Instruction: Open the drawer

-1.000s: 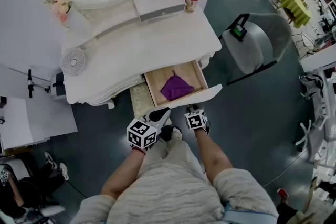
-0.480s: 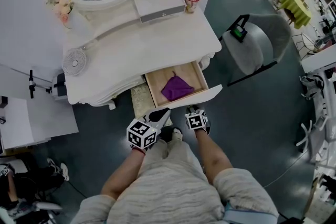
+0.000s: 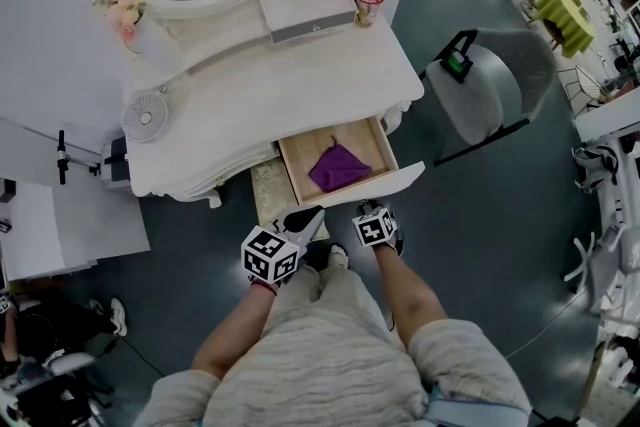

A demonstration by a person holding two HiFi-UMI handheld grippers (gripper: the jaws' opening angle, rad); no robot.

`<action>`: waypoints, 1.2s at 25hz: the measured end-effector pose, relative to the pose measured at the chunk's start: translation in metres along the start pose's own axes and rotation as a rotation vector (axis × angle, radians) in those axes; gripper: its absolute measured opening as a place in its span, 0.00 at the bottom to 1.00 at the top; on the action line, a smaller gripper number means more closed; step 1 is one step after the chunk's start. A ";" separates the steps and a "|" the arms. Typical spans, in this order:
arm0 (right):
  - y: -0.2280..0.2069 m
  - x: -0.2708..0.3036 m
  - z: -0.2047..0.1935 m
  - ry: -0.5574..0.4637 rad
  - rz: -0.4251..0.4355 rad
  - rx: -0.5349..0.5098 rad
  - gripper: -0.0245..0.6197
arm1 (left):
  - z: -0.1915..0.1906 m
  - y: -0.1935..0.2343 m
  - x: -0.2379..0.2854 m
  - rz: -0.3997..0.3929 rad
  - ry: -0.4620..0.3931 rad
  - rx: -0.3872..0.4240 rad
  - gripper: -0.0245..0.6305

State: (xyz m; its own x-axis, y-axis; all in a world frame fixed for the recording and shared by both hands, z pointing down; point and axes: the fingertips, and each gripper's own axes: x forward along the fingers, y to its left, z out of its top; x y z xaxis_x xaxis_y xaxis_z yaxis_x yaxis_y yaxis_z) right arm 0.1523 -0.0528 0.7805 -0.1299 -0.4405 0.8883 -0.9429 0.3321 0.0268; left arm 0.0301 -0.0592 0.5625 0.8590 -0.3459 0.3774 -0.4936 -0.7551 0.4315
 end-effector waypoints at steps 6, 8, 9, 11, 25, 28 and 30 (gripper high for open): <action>-0.002 -0.009 -0.004 0.012 -0.022 0.004 0.10 | 0.002 -0.002 0.001 -0.006 -0.006 -0.001 0.06; 0.004 -0.016 -0.001 -0.006 -0.009 -0.015 0.08 | 0.002 -0.003 0.001 -0.010 -0.009 -0.001 0.06; 0.007 -0.018 -0.001 -0.014 -0.001 -0.028 0.08 | 0.003 -0.003 0.002 -0.012 -0.011 0.001 0.06; 0.013 -0.021 0.001 -0.036 0.020 -0.043 0.07 | 0.006 -0.004 0.002 -0.016 -0.015 0.003 0.06; 0.050 -0.096 0.065 -0.277 0.219 0.153 0.06 | 0.006 -0.003 -0.013 -0.016 -0.017 -0.001 0.06; 0.056 -0.115 0.077 -0.313 0.247 0.144 0.06 | 0.006 -0.003 -0.018 -0.015 -0.019 -0.006 0.06; 0.060 -0.128 0.083 -0.329 0.262 0.139 0.06 | 0.008 -0.003 -0.021 -0.016 -0.024 -0.002 0.06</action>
State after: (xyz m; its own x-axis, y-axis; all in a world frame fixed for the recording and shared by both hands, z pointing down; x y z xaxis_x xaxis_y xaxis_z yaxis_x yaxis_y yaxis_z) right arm 0.0872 -0.0461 0.6302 -0.4397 -0.6058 0.6631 -0.8944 0.3629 -0.2615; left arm 0.0145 -0.0535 0.5465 0.8697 -0.3470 0.3509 -0.4802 -0.7593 0.4393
